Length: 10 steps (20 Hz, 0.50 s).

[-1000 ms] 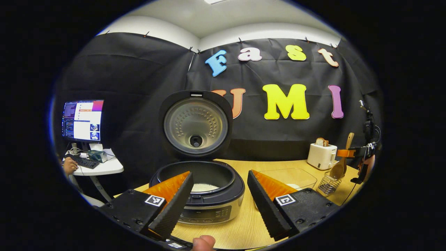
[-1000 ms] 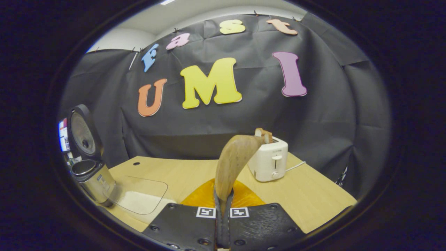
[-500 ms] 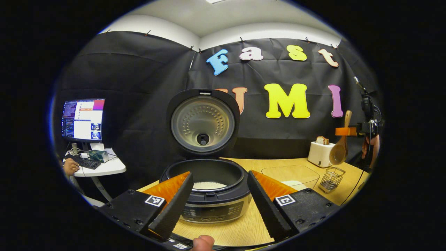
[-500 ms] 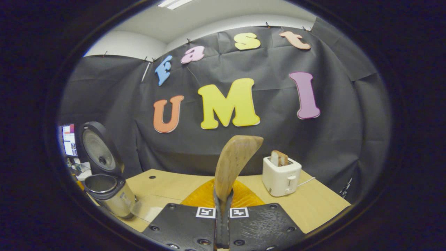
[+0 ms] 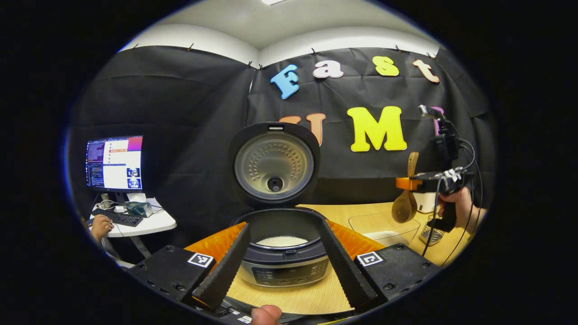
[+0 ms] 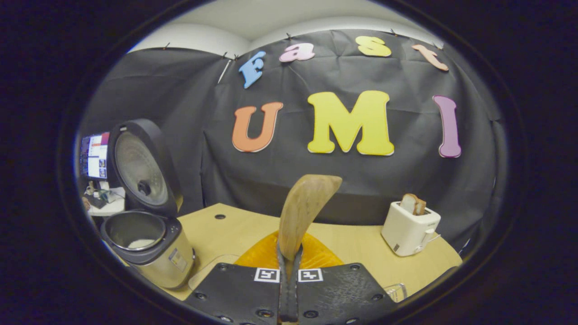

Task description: Close the left gripper, press the button to open the rice cooker; take a wooden spoon from the chopstick holder with the right hand, scoop a spoonful of rice and pour it into the rice cooker, then put the wooden spoon back into the chopstick holder.

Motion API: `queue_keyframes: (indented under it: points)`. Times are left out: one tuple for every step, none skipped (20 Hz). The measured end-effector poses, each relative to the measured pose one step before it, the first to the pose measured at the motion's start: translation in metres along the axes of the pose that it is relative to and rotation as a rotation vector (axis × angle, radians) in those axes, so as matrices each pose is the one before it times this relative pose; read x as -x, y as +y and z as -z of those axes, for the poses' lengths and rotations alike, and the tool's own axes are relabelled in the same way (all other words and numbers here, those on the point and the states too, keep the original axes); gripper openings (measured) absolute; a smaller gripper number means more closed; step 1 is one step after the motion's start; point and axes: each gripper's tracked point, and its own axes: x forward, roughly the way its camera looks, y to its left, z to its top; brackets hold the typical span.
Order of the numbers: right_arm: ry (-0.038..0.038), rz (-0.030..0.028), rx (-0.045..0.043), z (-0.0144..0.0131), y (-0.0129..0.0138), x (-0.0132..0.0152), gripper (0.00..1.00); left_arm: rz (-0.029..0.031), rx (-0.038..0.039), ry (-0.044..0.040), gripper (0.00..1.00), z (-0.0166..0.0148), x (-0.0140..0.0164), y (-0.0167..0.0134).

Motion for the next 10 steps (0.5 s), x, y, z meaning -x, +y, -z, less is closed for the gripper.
queue_keyframes:
  points:
    - [0.01646, 0.01143, 0.02061, 0.00919, 0.00286, -0.00485, 0.00, 0.00550, 0.00620, 0.00471, 0.99, 0.00465, -0.00124, -0.00091]
    - [0.01076, 0.01091, 0.02282, 0.00633, 0.00147, -0.00296, 0.00, 0.00916, 0.00156, 0.00903, 0.99, 0.00373, -0.00051, -0.00199]
    - [0.00366, 0.01162, 0.02422, 0.00378, 0.00170, -0.00206, 0.00, 0.00531, -0.00951, 0.00522, 0.99, 0.00090, 0.00005, -0.00061]
    - [0.01024, 0.01447, 0.02851, 0.00564, 0.00070, -0.00206, 0.00, -0.00083, -0.01539, -0.00159, 0.99, -0.00054, 0.00004, 0.00118]
    - [0.01239, 0.01173, 0.02027, 0.00619, 0.00233, -0.00203, 0.00, -0.00131, -0.01314, 0.00207, 0.99, 0.00082, 0.00032, 0.00155]
    - [0.01503, 0.00272, 0.02086, 0.00699, 0.00377, -0.00347, 0.00, -0.00081, -0.00299, -0.00186, 0.99, 0.00037, -0.00012, 0.00071]
    - [0.01785, 0.00621, 0.02401, 0.00668, 0.00186, -0.00209, 0.01, 0.01202, 0.00199, -0.00588, 0.99, -0.00069, 0.00022, -0.00284]
    - [0.03156, 0.02189, 0.03531, 0.01305, 0.00471, -0.00120, 0.00, 0.02706, -0.00408, -0.00504, 0.99, -0.00032, -0.00082, -0.00405]
    - [0.01540, 0.00694, 0.00568, 0.00684, 0.00460, -0.00101, 0.00, 0.01033, -0.00846, 0.00504, 0.99, 0.00251, 0.00004, 0.00165]
    - [0.02004, -0.00047, -0.00608, 0.00649, 0.00383, -0.00194, 0.00, -0.00440, -0.01148, 0.00726, 0.99, 0.00306, -0.00003, 0.00566]
